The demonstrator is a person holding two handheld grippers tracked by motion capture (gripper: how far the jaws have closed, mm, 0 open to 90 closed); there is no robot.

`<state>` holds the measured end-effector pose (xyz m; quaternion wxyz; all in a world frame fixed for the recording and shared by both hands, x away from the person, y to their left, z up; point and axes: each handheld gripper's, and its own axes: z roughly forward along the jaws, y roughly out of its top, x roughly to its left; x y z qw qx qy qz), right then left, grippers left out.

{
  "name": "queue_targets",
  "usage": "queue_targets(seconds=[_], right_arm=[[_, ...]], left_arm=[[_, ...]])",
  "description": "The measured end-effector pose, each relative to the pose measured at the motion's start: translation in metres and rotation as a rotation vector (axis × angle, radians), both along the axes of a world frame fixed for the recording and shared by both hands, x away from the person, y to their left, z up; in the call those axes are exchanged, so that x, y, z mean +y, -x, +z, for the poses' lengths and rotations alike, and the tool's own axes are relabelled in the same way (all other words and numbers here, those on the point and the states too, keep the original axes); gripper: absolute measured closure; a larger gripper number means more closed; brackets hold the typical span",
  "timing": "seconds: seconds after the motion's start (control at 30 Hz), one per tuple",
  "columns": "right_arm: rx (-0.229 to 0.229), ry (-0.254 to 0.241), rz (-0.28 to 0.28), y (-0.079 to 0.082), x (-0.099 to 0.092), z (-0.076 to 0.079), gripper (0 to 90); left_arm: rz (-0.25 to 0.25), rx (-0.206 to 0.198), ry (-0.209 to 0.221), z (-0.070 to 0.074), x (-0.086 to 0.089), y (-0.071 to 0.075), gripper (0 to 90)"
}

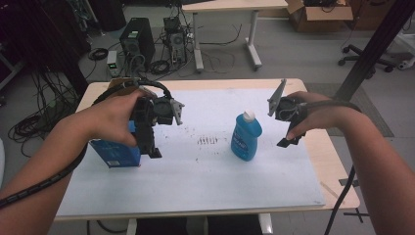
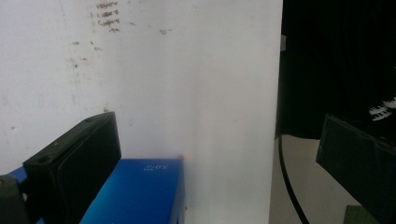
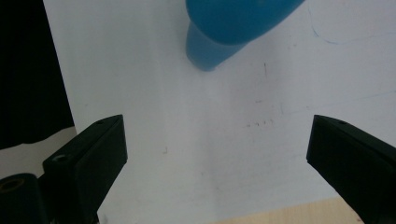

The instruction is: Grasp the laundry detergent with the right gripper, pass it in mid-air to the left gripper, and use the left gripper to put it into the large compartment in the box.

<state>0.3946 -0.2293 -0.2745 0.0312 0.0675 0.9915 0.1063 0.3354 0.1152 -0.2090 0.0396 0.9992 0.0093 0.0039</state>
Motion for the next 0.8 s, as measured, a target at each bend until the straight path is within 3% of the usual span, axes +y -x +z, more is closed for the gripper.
queue_targets(seconds=[0.27,0.43,0.8], right_arm=[[-0.039,-0.068,-0.041,0.010,0.003,-0.018,5.1],[-0.031,-0.091,-0.060,0.012,0.001,-0.031,4.8],[-0.040,-0.191,-0.111,0.018,-0.001,-0.056,4.2]], left_arm=[[0.000,-0.002,0.005,-0.002,0.001,0.005,0.2],[0.002,-0.002,0.005,-0.003,0.001,0.007,0.2],[0.000,0.001,-0.001,-0.007,0.001,0.007,0.2]])
